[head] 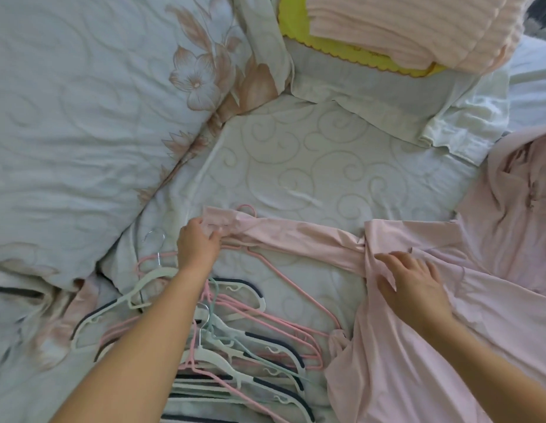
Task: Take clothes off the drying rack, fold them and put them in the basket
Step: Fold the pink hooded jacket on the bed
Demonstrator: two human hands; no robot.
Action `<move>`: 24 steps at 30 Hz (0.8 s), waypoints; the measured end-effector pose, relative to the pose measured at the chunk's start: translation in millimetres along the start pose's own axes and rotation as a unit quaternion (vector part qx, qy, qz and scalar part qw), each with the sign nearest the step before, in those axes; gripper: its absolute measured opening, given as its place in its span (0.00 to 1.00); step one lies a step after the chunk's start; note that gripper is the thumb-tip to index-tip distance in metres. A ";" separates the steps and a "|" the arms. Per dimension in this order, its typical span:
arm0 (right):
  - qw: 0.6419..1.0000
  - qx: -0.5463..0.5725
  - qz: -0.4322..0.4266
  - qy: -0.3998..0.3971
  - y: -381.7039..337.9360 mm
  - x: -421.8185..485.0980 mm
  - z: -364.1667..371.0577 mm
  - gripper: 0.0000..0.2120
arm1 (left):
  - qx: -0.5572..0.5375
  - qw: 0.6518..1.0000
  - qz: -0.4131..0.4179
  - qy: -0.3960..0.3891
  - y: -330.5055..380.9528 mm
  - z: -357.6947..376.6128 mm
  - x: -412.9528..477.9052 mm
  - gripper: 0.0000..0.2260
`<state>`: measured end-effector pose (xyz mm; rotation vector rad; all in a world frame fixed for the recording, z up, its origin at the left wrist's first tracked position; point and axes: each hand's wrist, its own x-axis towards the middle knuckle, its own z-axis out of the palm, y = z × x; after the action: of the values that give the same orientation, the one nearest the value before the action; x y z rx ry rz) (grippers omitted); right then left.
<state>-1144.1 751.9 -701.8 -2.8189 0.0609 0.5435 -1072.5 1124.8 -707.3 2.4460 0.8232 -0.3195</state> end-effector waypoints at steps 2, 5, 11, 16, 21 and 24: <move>1.000 -0.007 0.000 0.005 -4.7 5.5 1.8 0.18 | -0.003 1.000 -0.018 -0.006 -12.0 2.2 -1.4 0.22; 1.000 -0.026 -0.008 0.016 -11.2 16.5 6.7 0.18 | -0.026 0.999 -0.026 0.023 -20.7 6.1 4.0 0.24; 0.997 -0.055 -0.015 0.054 -10.5 29.0 13.6 0.18 | -0.006 0.999 -0.046 0.016 -10.3 13.4 33.6 0.19; 0.996 -0.065 -0.010 0.054 -10.5 34.4 23.7 0.22 | 0.027 0.994 -0.104 -0.010 -2.4 18.8 53.2 0.22; 0.997 -0.058 0.000 0.041 -11.5 35.1 25.7 0.25 | 0.016 0.997 -0.063 0.041 -1.0 14.7 54.4 0.15; 0.998 -0.045 0.005 0.043 -11.1 33.1 24.2 0.24 | -0.114 0.990 0.002 0.087 6.2 -5.8 47.5 0.10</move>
<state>-1121.0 769.5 -732.9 -2.9301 0.0692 0.4384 -1031.1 1147.1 -717.8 2.2818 0.8759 -0.0063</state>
